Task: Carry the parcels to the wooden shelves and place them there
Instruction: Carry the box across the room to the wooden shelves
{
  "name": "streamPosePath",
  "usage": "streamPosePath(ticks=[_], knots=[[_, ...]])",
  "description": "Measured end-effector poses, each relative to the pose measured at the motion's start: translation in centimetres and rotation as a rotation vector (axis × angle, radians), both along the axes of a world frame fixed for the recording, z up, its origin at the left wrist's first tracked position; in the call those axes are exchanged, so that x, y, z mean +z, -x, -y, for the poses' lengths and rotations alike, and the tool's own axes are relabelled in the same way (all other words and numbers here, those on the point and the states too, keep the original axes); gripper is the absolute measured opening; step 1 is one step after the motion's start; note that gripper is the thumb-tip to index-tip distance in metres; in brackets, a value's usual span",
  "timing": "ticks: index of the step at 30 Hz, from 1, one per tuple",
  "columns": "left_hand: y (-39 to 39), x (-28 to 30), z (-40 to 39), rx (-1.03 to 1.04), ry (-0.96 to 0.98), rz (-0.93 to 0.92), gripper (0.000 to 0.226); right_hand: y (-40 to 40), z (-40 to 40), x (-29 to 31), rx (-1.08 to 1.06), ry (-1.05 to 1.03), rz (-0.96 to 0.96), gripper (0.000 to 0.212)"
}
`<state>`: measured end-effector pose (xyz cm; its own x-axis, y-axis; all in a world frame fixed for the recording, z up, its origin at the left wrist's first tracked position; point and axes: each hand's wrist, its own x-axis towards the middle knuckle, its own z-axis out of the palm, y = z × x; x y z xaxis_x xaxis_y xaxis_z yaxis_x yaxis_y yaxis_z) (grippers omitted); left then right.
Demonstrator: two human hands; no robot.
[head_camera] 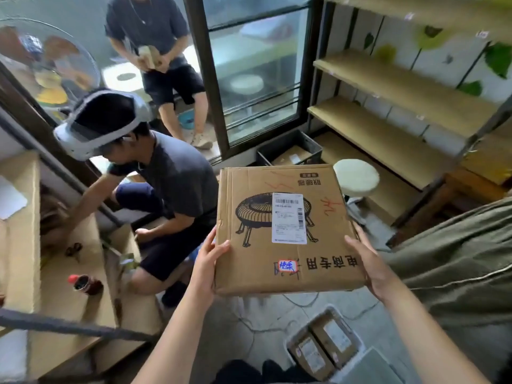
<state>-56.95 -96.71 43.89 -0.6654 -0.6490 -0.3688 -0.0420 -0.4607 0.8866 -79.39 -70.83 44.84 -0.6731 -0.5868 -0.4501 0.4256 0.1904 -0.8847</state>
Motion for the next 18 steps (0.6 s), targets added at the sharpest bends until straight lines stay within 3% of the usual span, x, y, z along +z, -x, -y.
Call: streamPosePath(ticks=[11, 18], knots=[[13.1, -1.9, 13.7, -0.246, 0.004, 0.052, 0.064, 6.8, 8.9, -0.5, -0.27, -0.059, -0.008, 0.062], [22.1, -0.2, 21.7, -0.438, 0.004, 0.052, 0.066, 9.1, 14.5, 0.6, -0.473, -0.075, -0.019, 0.062]])
